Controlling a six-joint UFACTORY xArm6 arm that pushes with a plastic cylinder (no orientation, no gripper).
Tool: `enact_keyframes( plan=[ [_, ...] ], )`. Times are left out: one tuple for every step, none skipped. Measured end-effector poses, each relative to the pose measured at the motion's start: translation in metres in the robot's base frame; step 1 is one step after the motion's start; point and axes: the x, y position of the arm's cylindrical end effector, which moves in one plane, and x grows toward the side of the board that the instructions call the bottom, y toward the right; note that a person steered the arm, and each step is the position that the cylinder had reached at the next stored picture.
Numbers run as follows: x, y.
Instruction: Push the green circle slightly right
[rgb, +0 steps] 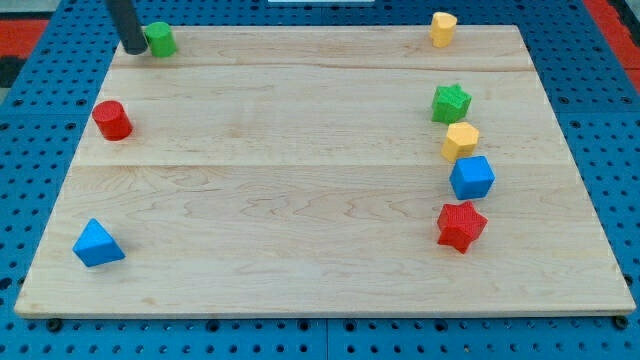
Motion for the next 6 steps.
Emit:
enact_keyframes(
  plan=[
    [0.000,0.004],
    [0.000,0.004],
    [-0.001,0.001],
    [-0.015,0.001],
    [-0.018,0.002],
    [-0.018,-0.044]
  ],
)
